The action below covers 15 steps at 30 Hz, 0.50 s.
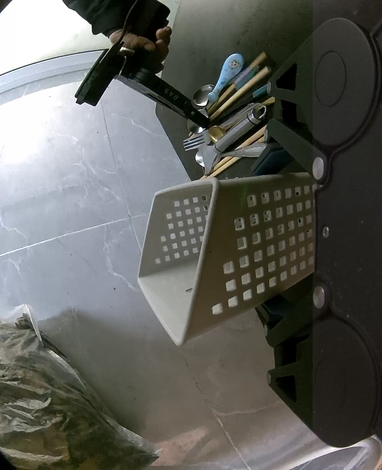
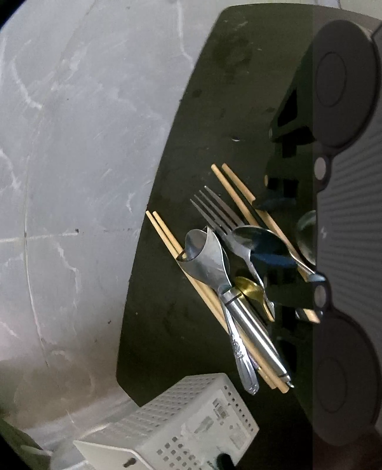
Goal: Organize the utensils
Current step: 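Grasp the blue-handled child spoon with the right tool and lift it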
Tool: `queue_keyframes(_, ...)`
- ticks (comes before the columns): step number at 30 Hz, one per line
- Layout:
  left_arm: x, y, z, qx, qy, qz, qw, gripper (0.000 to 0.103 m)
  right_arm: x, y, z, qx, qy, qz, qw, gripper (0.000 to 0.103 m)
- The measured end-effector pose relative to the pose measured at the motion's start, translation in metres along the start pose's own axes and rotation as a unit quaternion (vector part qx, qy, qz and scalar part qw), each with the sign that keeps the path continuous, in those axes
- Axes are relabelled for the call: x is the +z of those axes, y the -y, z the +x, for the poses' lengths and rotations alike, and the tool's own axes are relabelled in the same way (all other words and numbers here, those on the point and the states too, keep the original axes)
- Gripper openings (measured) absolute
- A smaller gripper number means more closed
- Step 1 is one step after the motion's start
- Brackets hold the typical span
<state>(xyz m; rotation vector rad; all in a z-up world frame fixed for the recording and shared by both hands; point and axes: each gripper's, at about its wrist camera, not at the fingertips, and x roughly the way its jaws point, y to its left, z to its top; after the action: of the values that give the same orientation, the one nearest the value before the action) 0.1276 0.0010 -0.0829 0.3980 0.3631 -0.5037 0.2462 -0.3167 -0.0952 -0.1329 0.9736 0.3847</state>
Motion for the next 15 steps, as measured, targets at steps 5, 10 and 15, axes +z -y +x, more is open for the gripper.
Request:
queue_keyframes(5,-0.001,0.002,-0.002,0.004,0.001,-0.001,1.0,0.085,0.001,0.004,-0.002,0.001,0.007,-0.008,1.0,0.007)
queue_keyframes(10,-0.001,0.001,-0.001,0.004,0.001,-0.002,1.0,0.085,-0.003,0.001,-0.012,0.002,0.039,0.032,0.999,0.004)
queue_keyframes(15,-0.001,0.0,-0.001,0.0,0.003,-0.006,1.0,0.085,-0.001,-0.025,-0.057,-0.004,0.148,0.072,0.986,0.004)
